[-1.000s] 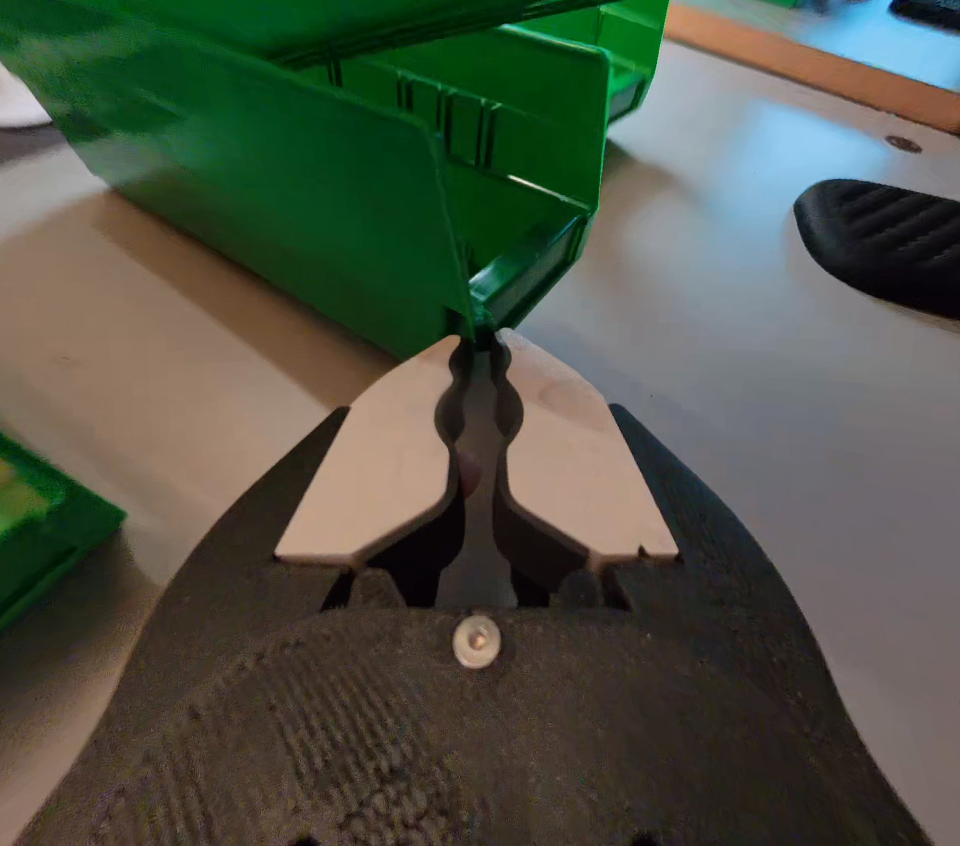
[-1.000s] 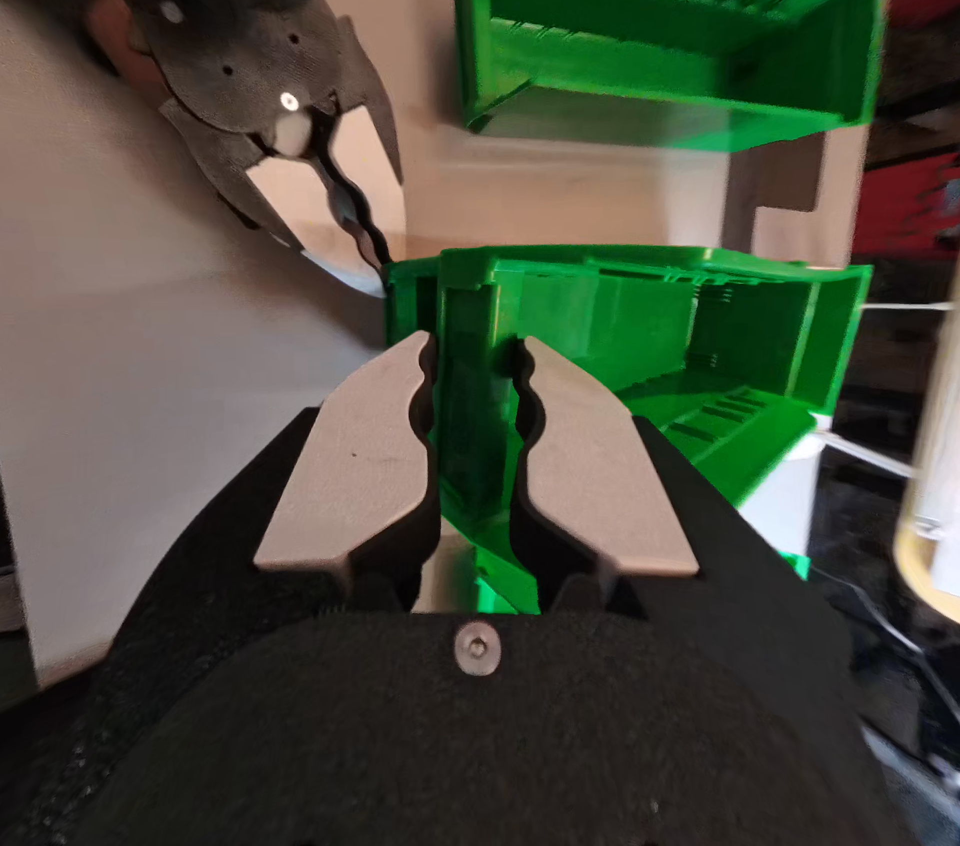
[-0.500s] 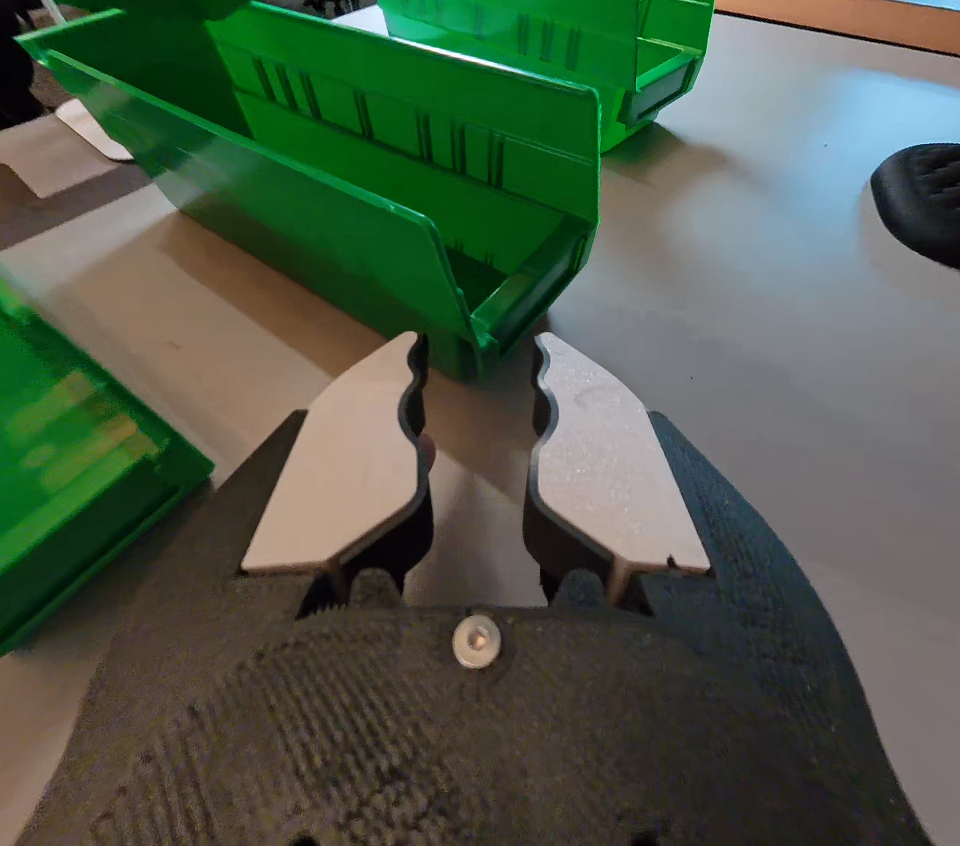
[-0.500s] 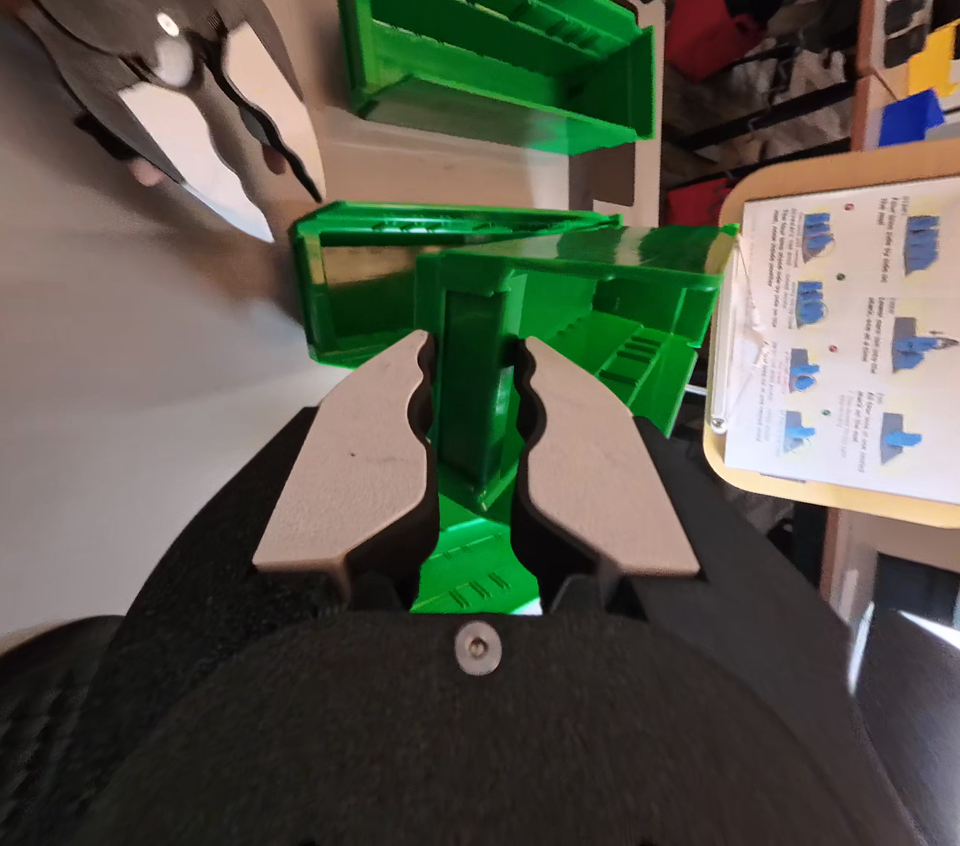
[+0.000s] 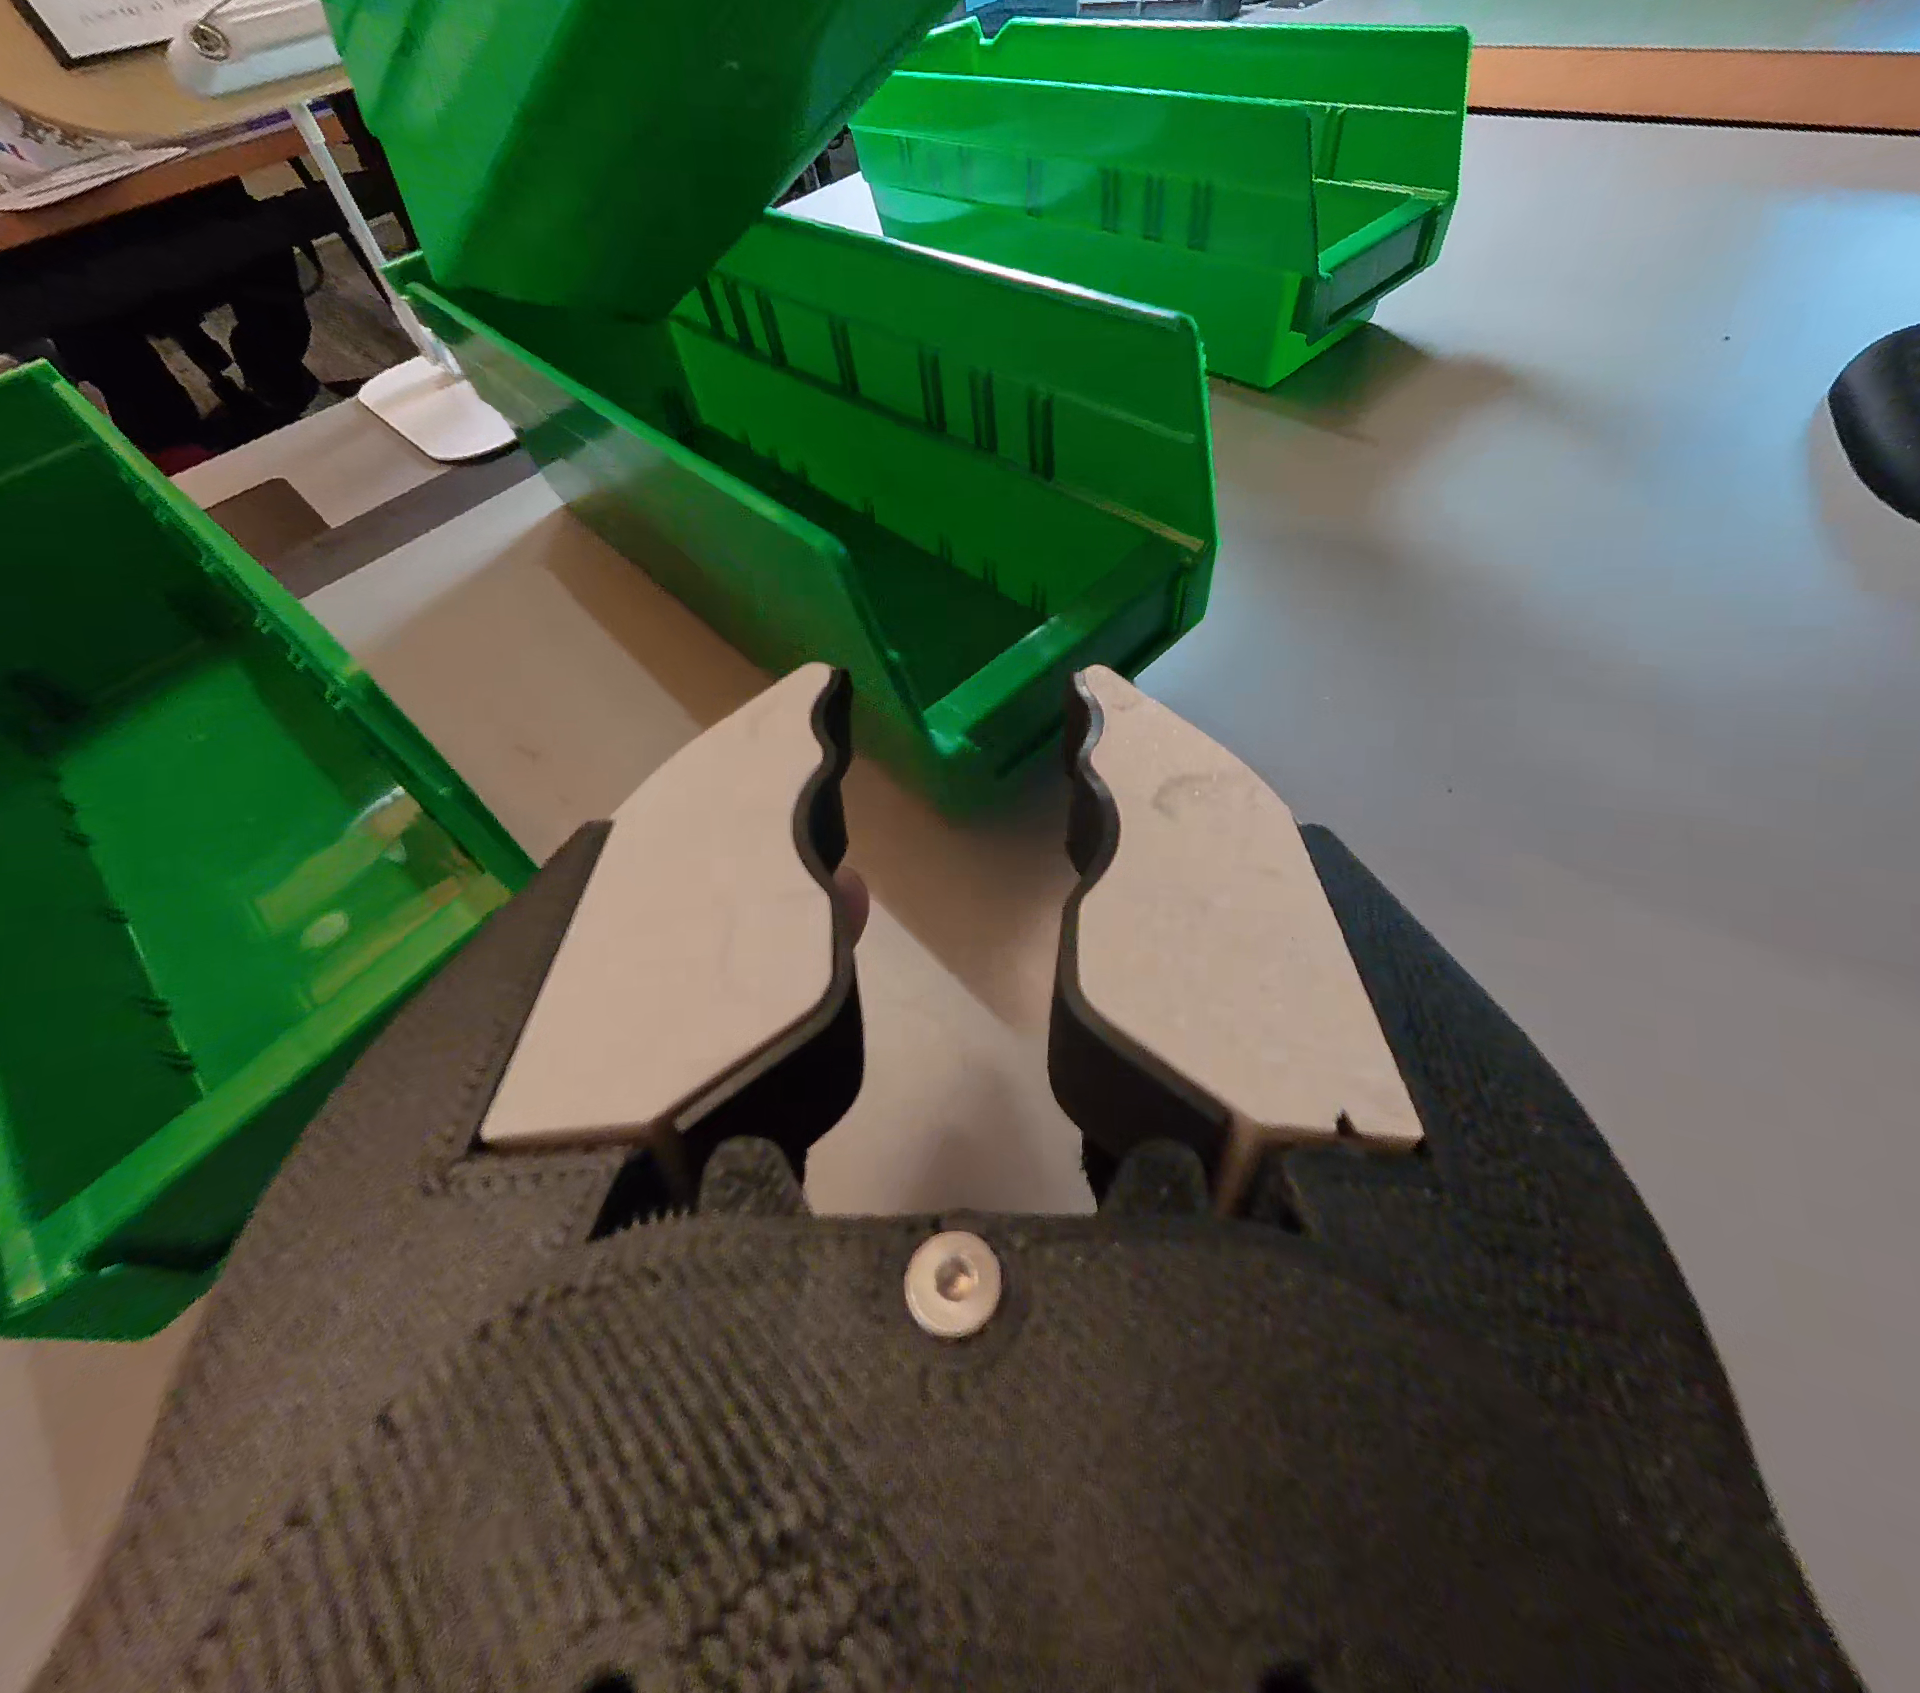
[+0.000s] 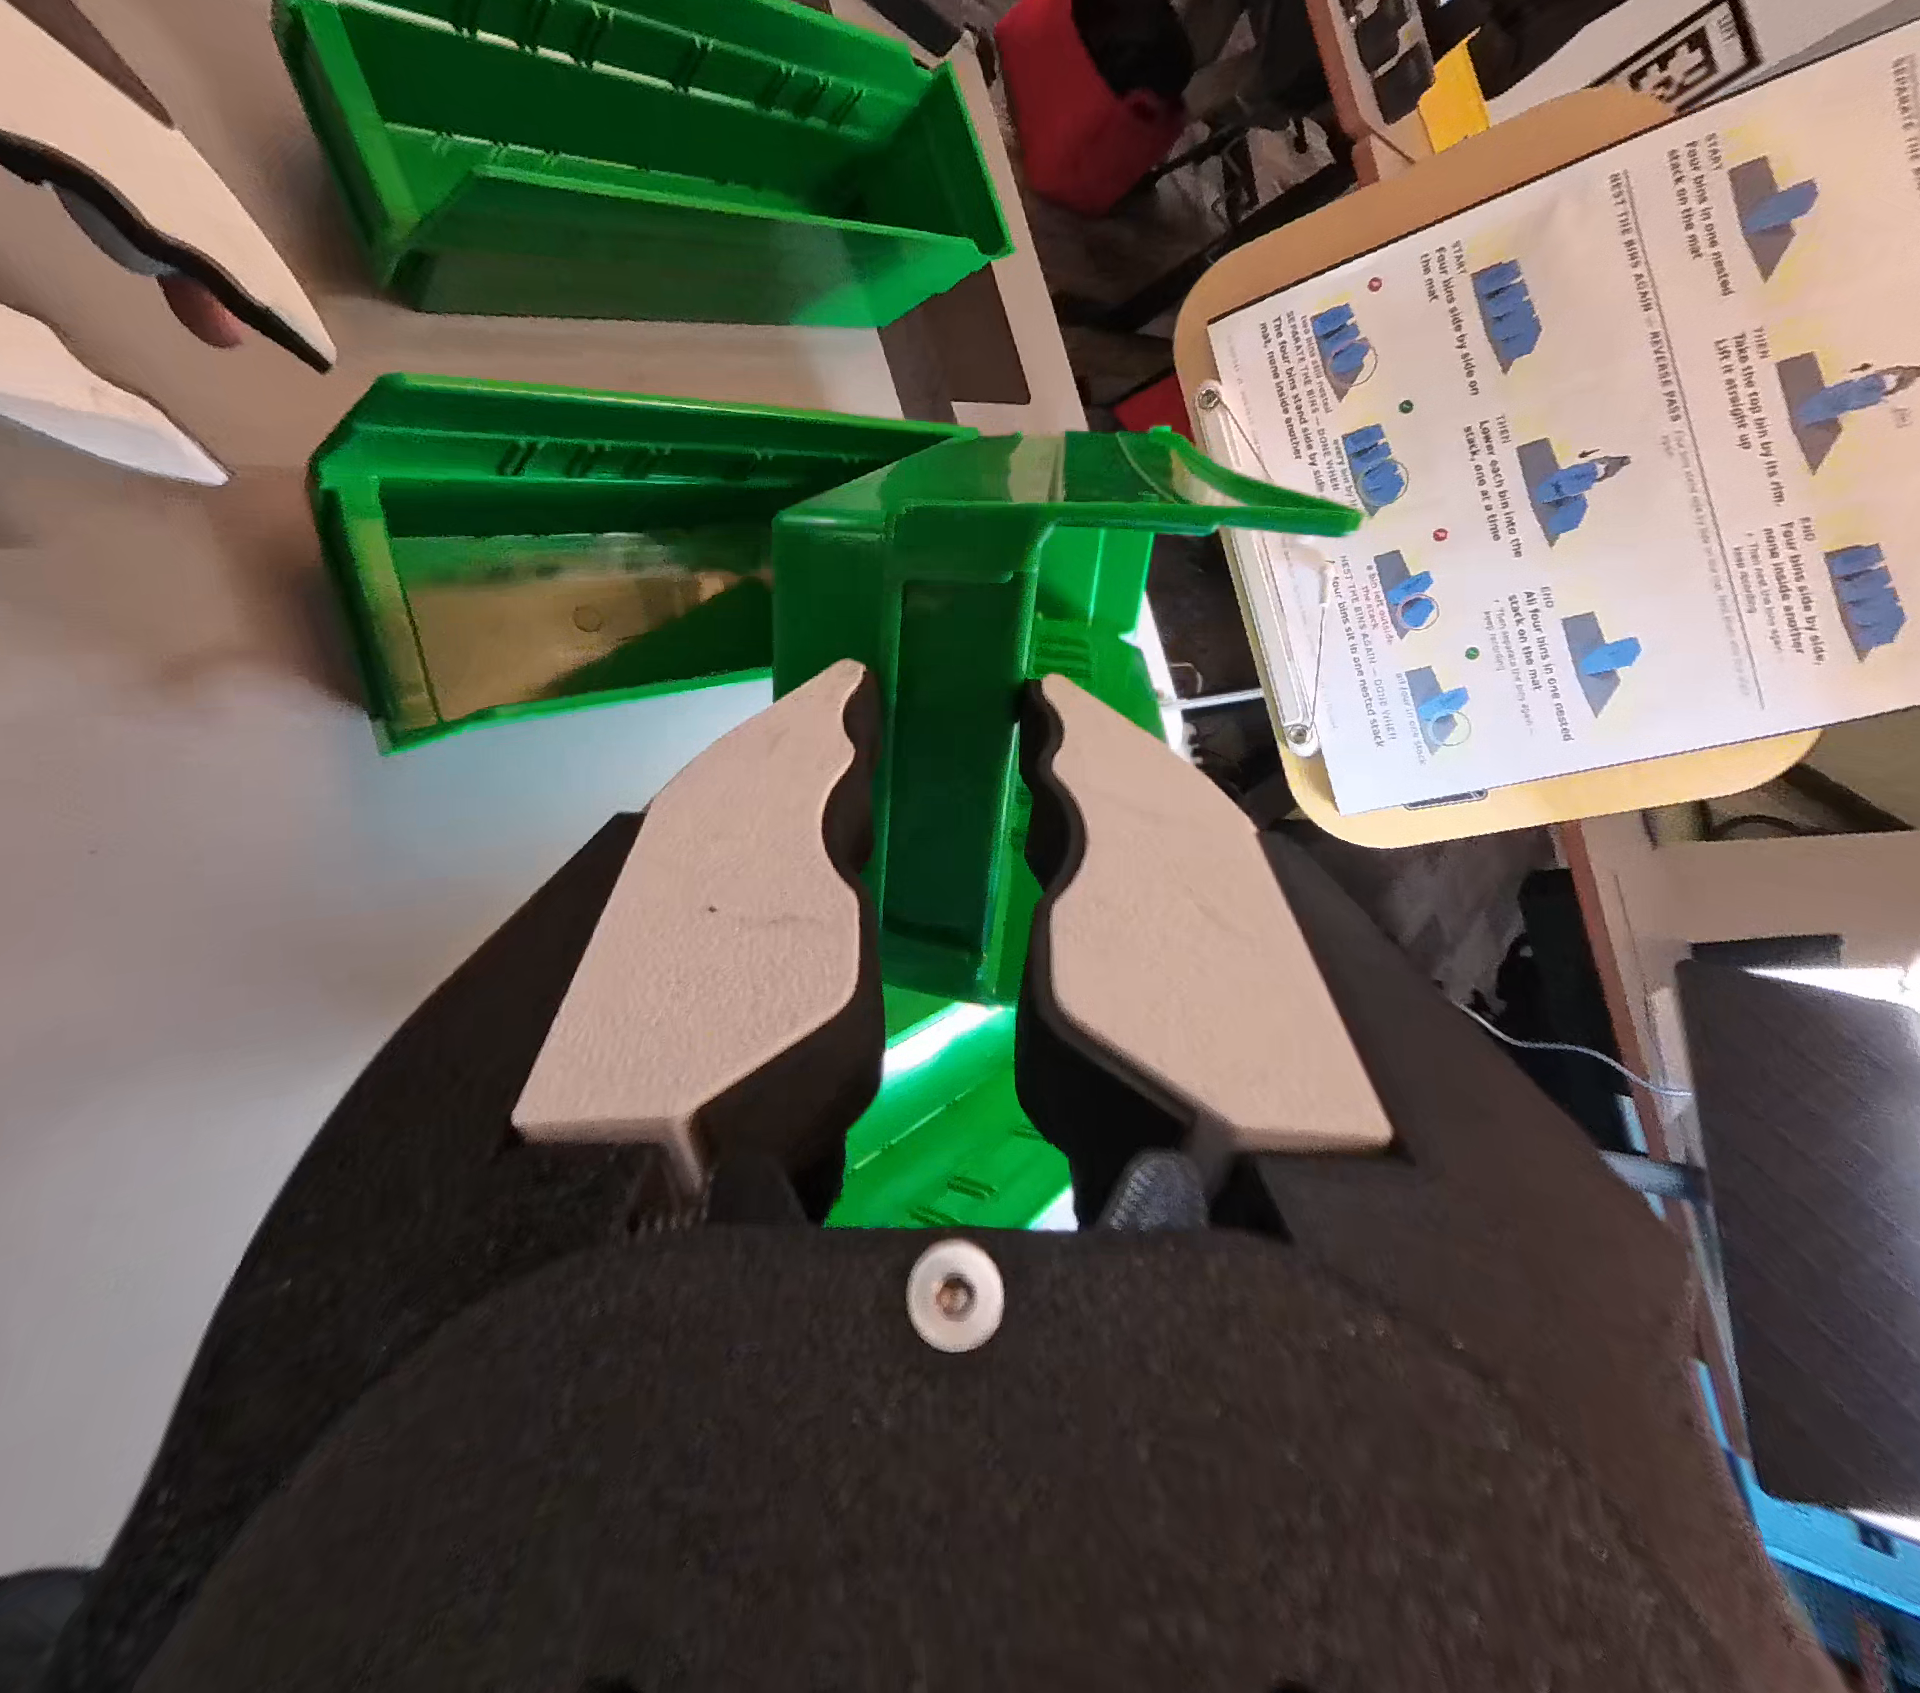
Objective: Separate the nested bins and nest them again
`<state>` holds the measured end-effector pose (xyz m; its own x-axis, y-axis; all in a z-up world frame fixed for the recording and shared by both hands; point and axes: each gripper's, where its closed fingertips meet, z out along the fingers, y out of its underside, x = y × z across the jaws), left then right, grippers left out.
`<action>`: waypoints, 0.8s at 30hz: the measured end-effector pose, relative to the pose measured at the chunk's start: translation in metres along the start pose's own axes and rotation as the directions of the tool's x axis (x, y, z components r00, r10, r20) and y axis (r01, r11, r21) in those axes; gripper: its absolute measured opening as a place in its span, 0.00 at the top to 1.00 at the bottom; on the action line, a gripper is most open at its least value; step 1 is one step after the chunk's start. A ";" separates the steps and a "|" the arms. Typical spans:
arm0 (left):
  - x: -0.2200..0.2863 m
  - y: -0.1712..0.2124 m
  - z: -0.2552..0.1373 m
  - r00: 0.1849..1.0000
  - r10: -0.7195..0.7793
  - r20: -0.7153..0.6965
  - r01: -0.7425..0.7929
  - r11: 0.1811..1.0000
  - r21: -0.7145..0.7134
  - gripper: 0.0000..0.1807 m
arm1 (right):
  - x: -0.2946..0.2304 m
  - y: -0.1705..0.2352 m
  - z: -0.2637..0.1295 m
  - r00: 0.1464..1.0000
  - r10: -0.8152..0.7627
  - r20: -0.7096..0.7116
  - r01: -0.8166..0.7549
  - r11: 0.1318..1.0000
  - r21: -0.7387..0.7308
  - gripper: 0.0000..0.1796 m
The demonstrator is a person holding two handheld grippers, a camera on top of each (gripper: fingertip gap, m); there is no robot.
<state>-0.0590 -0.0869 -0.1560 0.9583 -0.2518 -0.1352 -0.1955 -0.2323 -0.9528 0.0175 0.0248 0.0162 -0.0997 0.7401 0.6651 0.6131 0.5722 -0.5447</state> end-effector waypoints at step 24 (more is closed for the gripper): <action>0.052 -0.069 0.010 0.911 -0.209 -0.355 0.270 0.954 0.132 0.77 | -0.106 -0.025 0.035 0.955 -0.274 0.114 0.265 0.960 0.090 0.85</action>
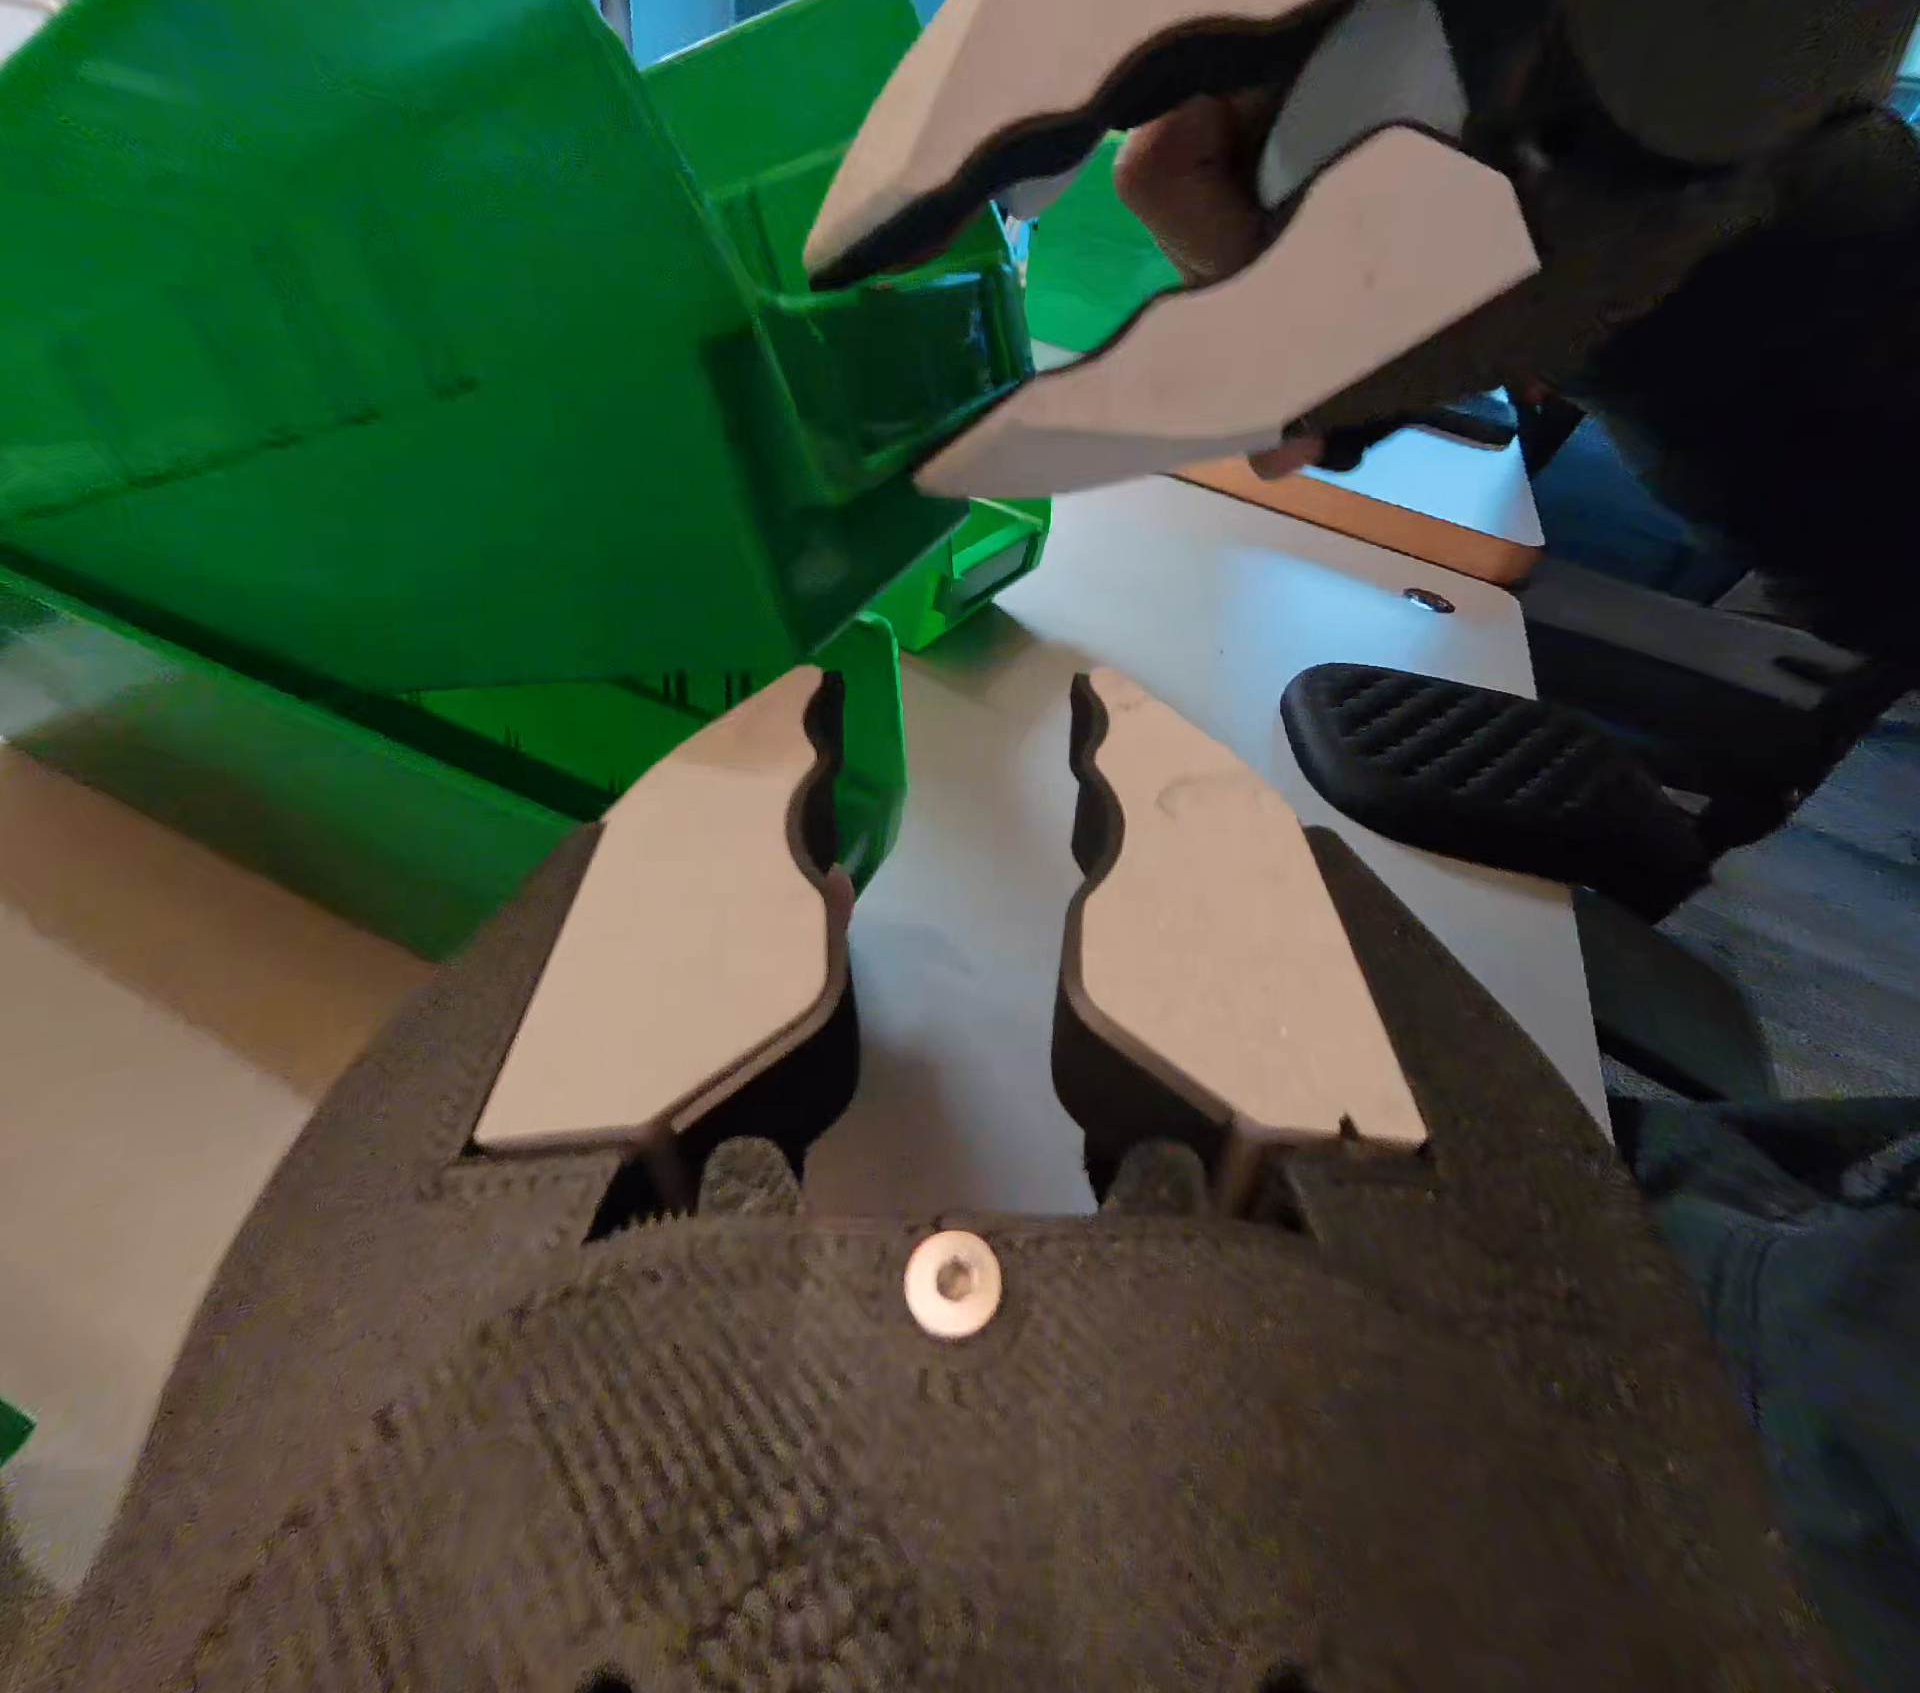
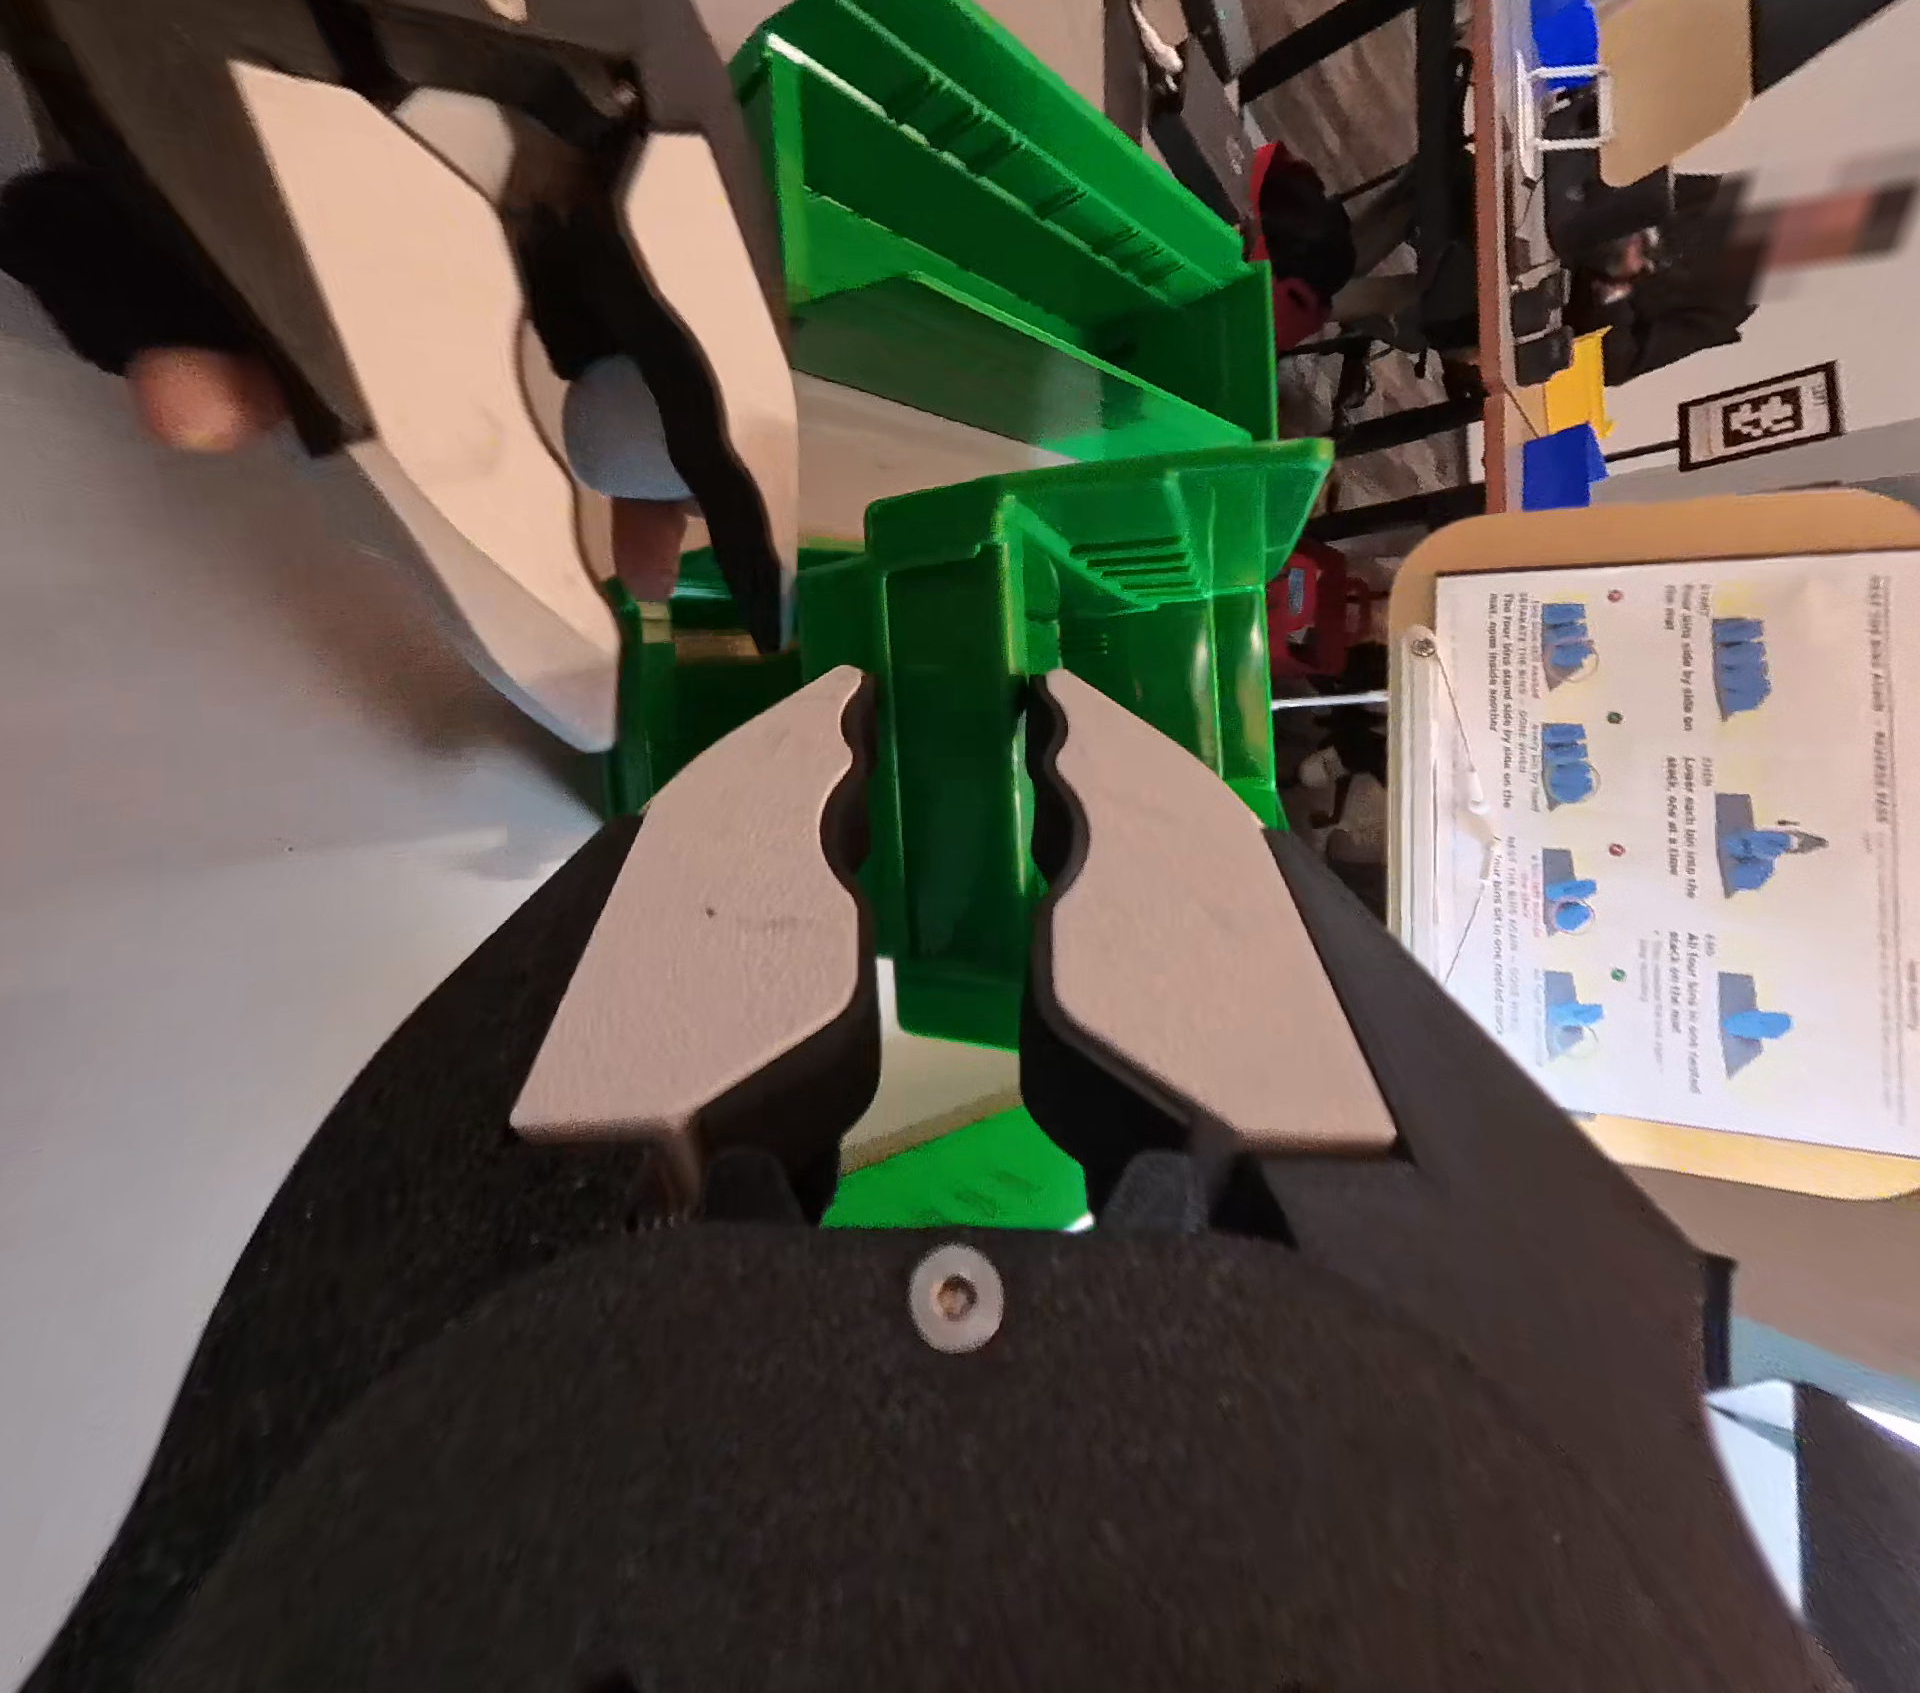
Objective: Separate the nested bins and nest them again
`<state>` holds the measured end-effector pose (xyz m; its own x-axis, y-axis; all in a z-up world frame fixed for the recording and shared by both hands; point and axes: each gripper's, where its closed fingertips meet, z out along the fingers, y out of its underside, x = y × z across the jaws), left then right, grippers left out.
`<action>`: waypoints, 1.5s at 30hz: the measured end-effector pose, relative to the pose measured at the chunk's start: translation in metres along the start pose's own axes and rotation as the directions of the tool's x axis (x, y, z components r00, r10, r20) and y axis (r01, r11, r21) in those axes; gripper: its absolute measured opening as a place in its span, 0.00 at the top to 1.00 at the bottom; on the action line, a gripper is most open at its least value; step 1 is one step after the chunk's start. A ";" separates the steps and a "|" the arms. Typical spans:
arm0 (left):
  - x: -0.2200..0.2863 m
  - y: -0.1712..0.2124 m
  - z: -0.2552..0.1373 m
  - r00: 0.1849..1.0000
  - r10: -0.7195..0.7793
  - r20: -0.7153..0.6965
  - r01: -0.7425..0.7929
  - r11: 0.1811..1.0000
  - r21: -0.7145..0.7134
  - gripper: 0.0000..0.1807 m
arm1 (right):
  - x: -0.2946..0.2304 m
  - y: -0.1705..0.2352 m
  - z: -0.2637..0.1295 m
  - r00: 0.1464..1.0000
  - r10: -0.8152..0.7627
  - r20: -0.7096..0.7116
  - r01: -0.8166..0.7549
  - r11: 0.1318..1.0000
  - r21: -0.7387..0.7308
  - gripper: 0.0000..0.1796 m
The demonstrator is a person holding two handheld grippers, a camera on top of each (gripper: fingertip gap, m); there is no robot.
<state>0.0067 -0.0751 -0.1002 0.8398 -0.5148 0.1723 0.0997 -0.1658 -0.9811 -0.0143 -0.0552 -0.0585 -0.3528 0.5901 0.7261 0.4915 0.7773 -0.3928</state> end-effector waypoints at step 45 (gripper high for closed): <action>-0.033 0.002 -0.038 0.986 0.090 0.142 -0.087 0.996 -0.026 0.74 | 0.031 0.034 0.015 0.990 0.057 0.132 -0.013 0.950 -0.311 0.81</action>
